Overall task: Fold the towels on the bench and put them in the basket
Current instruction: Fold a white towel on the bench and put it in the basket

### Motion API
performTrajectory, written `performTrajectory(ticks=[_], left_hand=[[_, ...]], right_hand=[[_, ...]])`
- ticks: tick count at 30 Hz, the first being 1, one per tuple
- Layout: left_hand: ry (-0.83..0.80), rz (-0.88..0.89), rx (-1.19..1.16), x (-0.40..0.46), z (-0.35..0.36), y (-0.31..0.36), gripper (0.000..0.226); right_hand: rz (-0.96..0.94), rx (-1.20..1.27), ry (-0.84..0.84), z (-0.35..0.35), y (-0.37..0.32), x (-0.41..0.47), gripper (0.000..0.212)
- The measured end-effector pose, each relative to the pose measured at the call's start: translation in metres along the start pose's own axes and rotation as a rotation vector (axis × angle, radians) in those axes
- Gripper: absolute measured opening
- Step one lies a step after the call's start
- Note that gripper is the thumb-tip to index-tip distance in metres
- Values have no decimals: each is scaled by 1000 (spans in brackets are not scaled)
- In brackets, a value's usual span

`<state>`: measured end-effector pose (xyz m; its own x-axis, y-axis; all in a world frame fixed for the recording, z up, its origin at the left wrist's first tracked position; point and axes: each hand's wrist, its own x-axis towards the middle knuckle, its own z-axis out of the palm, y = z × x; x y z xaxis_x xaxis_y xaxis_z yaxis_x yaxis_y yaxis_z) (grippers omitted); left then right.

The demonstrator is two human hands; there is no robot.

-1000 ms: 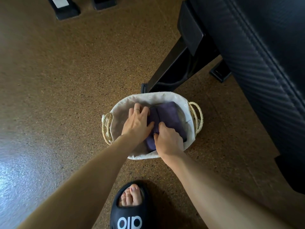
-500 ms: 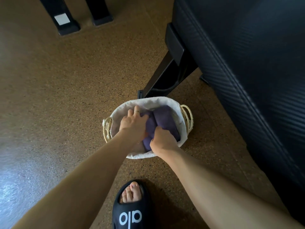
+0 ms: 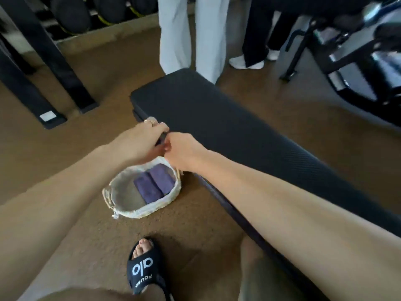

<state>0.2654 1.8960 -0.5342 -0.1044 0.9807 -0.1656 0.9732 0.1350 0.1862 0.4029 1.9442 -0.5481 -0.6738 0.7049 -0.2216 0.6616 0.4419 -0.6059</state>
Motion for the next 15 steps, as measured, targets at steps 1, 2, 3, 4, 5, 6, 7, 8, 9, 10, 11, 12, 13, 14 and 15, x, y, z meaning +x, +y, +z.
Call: performTrajectory(ticks=[1,2,3,4,5,6,7,8,9,10,11,12,13,14,15], left_hand=[[22,44,-10,-5,-13,25,35],[39,84,-12,-9,-22,51,34],[60,127,-8,-14,-30,78,34],[74,168,-2,-19,-35,105,36],[77,217,4,-24,-37,133,37],[68,271,9,-31,-37,161,38],[49,323,12,-37,-35,189,40],[20,370,13,-44,-31,218,42],[-20,412,3,-50,-24,246,44],[-68,447,-13,-57,-15,273,46],[-116,482,-33,-64,-4,299,48],[-164,515,-56,-71,8,325,50],[-205,548,-83,-78,20,349,53],[-246,573,-109,-85,32,369,56],[-287,600,-129,-94,45,391,59]], right_hand=[[2,20,46,-27,5,-20,21],[14,64,85,-53,13,-41,17],[27,100,129,-78,23,-65,14],[45,116,174,-100,36,-87,12],[63,110,214,-120,50,-112,11],[85,100,242,-137,67,-135,11],[119,88,265,-152,84,-160,12],[159,75,284,-165,103,-184,14],[211,57,299,-175,122,-208,16],[267,45,309,-182,142,-231,17],[327,30,312,-187,161,-255,18],[385,18,314,-191,180,-279,19],[432,-2,317,-192,197,-302,19],[470,-22,314,-193,212,-321,19],[509,-42,307,-192,227,-344,18]])
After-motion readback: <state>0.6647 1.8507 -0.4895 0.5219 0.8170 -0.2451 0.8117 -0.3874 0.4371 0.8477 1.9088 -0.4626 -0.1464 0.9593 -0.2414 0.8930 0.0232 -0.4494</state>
